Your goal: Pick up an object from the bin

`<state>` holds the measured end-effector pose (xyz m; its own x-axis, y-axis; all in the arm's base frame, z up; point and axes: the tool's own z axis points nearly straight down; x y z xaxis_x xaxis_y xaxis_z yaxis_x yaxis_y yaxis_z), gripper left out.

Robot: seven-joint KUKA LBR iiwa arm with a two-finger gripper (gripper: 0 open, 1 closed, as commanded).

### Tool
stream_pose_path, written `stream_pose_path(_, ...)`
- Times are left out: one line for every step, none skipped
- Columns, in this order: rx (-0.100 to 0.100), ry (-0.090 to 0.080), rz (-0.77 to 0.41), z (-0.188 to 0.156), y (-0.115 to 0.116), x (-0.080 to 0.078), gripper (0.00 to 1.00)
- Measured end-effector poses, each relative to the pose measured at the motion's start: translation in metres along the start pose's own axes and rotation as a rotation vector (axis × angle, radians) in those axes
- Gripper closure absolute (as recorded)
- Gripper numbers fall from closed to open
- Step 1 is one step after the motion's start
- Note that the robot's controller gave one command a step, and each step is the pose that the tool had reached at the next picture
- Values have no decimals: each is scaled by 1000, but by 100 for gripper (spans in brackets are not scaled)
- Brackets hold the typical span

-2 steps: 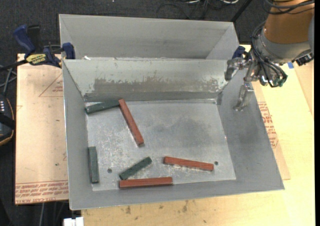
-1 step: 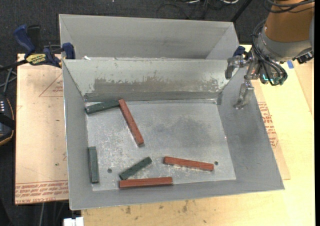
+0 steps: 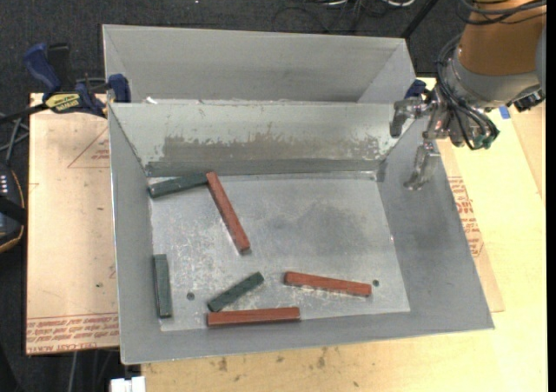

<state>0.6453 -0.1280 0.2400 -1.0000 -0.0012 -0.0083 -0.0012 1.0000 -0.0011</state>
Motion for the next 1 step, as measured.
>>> stream_pose_path(-3,11,-76,45,7,4,0)
